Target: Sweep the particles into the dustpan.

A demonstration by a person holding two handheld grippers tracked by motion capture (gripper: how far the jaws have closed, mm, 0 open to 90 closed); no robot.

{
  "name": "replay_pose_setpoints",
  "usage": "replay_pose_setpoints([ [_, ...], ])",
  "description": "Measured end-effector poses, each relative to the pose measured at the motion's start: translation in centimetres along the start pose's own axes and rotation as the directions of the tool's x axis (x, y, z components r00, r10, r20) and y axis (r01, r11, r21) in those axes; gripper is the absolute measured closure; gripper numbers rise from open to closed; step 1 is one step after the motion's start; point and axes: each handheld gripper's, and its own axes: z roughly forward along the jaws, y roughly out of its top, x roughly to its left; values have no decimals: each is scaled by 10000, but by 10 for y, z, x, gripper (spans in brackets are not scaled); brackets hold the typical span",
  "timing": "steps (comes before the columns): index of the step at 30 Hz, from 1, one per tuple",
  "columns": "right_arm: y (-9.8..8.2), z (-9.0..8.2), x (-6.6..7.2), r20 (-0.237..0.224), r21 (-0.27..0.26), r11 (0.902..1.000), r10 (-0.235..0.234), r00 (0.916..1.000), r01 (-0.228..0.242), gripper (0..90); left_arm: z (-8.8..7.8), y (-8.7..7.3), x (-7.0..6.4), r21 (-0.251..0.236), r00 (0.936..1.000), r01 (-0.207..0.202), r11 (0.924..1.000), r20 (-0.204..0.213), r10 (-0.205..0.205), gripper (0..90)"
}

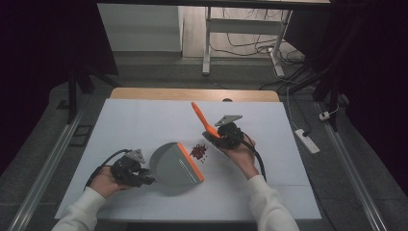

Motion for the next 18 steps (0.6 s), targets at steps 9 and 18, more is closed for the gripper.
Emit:
replay_pose_setpoints([
  [9,-1,10,6,119,458,9989,-110,9999,104,700,2,-2,-1,17,10000,40,10000,21,-40,619],
  [18,-2,17,12,24,608,9980,-181,9998,179,700,3,-2,0,114,10000,-22,9999,11,22,619],
])
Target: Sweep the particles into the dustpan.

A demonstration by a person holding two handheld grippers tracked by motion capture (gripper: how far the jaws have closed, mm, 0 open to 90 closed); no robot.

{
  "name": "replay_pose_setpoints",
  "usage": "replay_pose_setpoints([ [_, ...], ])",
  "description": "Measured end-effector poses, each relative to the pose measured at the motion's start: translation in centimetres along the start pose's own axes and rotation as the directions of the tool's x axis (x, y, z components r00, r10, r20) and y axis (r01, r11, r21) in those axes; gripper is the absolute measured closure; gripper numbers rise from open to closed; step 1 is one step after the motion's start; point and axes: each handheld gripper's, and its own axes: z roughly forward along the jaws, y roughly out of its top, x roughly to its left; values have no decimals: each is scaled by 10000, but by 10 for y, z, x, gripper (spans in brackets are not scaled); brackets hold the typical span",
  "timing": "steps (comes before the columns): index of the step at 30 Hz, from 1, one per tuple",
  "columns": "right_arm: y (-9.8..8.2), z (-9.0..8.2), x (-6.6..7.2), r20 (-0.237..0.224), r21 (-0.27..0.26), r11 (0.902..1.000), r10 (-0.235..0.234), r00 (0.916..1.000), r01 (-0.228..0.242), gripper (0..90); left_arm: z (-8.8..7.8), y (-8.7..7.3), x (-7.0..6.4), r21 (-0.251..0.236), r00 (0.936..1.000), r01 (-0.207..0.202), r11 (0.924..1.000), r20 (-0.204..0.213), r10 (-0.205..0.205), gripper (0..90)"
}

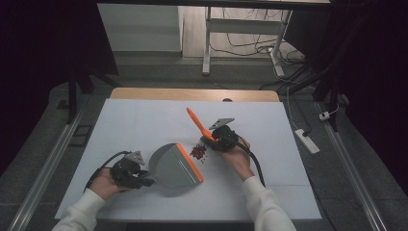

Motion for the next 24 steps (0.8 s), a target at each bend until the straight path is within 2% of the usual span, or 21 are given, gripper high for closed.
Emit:
replay_pose_setpoints([
  [9,3,3,12,-129,-1,9994,-332,9994,332,700,2,1,1,-8,10000,-11,10000,10,11,619],
  [24,7,6,30,-666,-132,9988,-481,9966,474,699,3,1,0,11,10000,-19,10000,-1,19,619],
])
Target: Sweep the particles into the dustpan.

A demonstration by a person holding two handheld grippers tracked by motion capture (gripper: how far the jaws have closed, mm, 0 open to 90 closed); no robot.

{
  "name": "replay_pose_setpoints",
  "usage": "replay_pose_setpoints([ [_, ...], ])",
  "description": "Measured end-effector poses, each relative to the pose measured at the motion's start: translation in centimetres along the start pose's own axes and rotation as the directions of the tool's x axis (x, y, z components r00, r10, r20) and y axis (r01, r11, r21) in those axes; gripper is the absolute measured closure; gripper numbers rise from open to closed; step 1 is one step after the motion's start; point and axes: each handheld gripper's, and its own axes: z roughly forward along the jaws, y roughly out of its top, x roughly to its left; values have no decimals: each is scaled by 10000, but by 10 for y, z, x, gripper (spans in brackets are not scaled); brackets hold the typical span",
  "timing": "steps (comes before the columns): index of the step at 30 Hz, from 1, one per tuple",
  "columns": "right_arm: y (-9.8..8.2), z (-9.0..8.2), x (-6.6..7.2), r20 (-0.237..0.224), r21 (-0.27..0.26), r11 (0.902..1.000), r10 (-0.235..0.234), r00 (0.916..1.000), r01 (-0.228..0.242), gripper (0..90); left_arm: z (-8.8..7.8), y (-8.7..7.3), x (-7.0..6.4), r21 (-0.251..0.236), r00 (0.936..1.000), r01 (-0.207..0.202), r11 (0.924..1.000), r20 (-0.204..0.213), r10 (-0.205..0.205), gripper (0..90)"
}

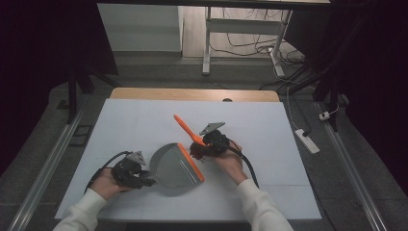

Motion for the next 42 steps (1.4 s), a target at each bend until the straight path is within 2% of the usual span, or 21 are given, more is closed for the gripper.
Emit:
replay_pose_setpoints([
  [4,1,1,4,-301,-55,10000,47,9995,-49,699,1,0,0,18,10000,-4,10000,-14,4,619],
  [6,2,1,7,-265,-29,9999,-109,9996,108,700,1,0,0,18,10000,-16,10000,-14,16,619],
  [9,3,2,10,-564,-102,9999,-35,9984,29,699,1,0,0,10,10000,-15,10000,-15,15,619],
  [12,4,3,14,-555,-59,9999,-111,9984,108,700,1,0,0,9,10000,-15,10000,-15,15,619],
  [15,5,4,17,-973,-185,9998,-63,9952,45,699,1,0,0,6,10000,-13,10000,-4,13,619],
  [19,9,4,25,-910,-220,9995,-256,9955,237,699,2,-1,0,1,10000,29,10000,18,-29,619],
  [20,9,3,27,-1008,-269,9995,-168,9948,142,699,2,-1,0,5,10000,31,10000,13,-31,619],
  [24,14,2,37,-1484,-425,9989,-280,9885,220,700,2,-1,0,6,10000,34,10000,2,-34,619],
  [27,18,2,46,-2099,-520,9982,-395,9769,292,700,2,-1,0,15,10000,45,10000,-6,-45,619],
  [28,20,0,47,-2073,-555,9978,-478,9771,370,700,2,-1,0,28,10000,38,10000,-8,-38,619],
  [30,23,-6,47,-1701,-754,9959,-620,9835,497,700,2,-1,0,16,10000,38,10000,-13,-38,619],
  [32,24,-15,41,-1482,-1109,9937,-352,9883,187,699,2,-1,0,17,10000,29,10000,22,-29,619],
  [34,22,-22,33,-1063,-1275,9918,-181,9942,44,700,2,-1,0,9,10000,40,10000,11,-40,619],
  [37,19,-25,22,-411,-1143,9934,19,9992,-66,699,2,-1,0,2,10000,89,10000,8,-89,619],
  [42,12,-18,7,-120,-981,9940,467,9988,-476,699,2,-1,0,-18,9999,135,9999,-29,-135,619],
])
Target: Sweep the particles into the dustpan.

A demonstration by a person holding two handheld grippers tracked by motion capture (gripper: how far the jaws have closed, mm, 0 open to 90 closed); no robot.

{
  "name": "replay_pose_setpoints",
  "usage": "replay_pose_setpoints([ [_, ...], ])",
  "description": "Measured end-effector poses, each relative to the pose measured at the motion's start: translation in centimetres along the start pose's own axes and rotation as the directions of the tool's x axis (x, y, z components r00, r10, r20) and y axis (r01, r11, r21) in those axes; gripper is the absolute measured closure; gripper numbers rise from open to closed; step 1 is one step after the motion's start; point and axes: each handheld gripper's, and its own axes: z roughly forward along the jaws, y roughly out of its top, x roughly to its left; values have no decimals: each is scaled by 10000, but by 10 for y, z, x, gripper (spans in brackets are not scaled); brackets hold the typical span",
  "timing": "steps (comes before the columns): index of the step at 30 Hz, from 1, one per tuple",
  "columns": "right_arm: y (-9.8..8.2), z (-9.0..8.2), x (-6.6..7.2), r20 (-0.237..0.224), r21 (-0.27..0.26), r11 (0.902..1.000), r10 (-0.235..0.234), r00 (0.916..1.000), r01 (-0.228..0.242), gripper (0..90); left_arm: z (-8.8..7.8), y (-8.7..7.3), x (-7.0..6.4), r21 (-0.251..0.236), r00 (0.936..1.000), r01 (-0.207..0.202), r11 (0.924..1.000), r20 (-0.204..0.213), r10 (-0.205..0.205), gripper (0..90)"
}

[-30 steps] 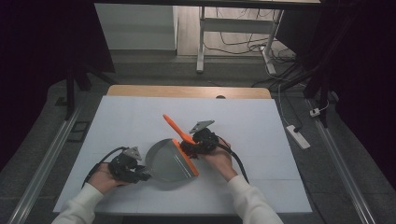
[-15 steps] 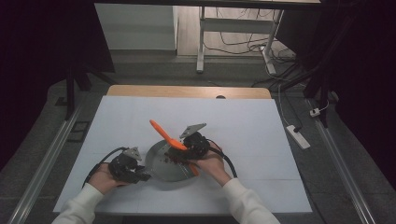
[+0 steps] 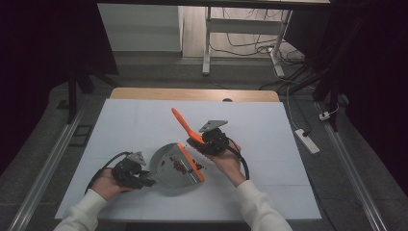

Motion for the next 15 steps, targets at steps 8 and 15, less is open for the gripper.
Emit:
replay_pose_setpoints([
  [8,2,19,-7,79,251,9994,-233,9997,231,700,2,1,-1,57,10000,-9,10000,-9,9,619],
  [15,2,35,-6,344,695,9952,-717,9968,692,700,2,0,-1,47,10000,-4,10000,-19,4,619],
])
